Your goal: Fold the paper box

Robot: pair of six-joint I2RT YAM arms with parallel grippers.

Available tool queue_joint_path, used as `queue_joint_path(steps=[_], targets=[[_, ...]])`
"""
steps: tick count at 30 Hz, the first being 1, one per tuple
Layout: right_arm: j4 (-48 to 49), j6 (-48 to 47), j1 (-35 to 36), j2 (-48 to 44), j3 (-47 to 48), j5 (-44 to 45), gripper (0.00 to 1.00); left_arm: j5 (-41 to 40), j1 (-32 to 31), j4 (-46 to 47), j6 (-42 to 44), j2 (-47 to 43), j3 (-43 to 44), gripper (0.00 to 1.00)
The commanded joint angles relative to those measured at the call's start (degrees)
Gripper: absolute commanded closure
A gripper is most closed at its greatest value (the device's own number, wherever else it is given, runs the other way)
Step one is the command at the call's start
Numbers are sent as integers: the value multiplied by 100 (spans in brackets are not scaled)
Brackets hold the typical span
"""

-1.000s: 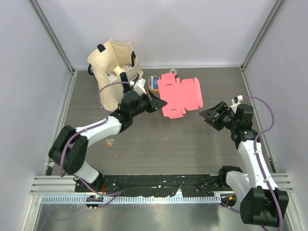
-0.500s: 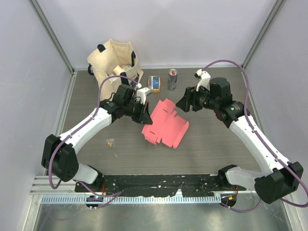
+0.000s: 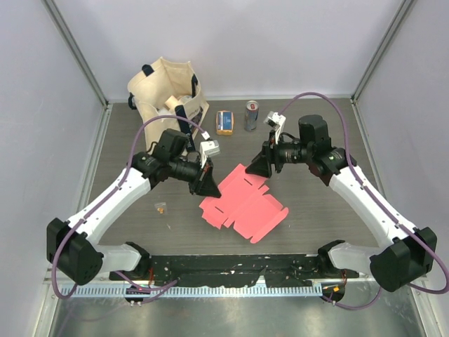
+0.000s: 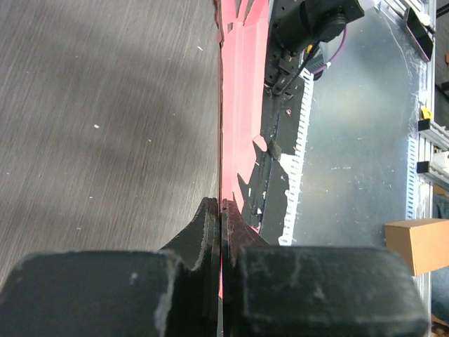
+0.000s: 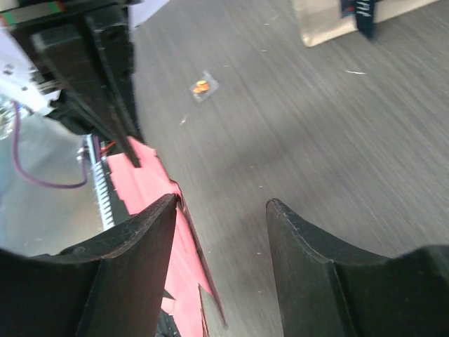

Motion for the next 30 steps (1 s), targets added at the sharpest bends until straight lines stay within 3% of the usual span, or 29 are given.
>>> queue_joint_path(steps=[1,10,11,12,14,16,18,19,21,22,24,26,28,30], targets=[[609,109,60,-188,-119,-1039,43,435,-22,-52,252,35,111,100],[1216,724,68,-268,-392,-1857,62,321,-14,36,260,-264,50,100],[1252,768,68,-242,-400,-1849,67,364,-14,36,260,-255,59,100],[1322,864,68,-207,-418,-1849,81,347,-14,36,234,-264,76,100],[1533,1110,68,-189,-435,-1788,98,93,21,211,-55,-290,85,79],[1769,1390,68,-250,-497,-1420,98,-4,248,744,-309,-456,-37,52],[1806,1523,60,-425,-549,-736,99,-284,495,1482,-1283,-710,-404,39],[1988,1707,51,-504,-689,-19,99,-512,783,2243,-1643,-1025,-555,36],[2305,2470,-107,-654,-909,522,99,-1344,1031,3012,-2689,-1457,-1089,34],[2907,2778,-203,-794,-1197,742,99,-1775,1189,3712,-3023,-1659,-1310,30],[3402,3683,-544,-935,-1489,770,98,-2953,1234,4261,-3786,-2266,-1941,28],[4526,4690,-818,-1059,-1972,508,98,-3884,1243,4737,-4281,-2705,-2356,20],[5439,5161,-1082,-1068,-2201,297,98,-4065,1252,5166,-4722,-2821,-2822,15],[5698,5477,-1153,-997,-2211,41,99,-3550,1270,5545,-4933,-2664,-3060,14]])
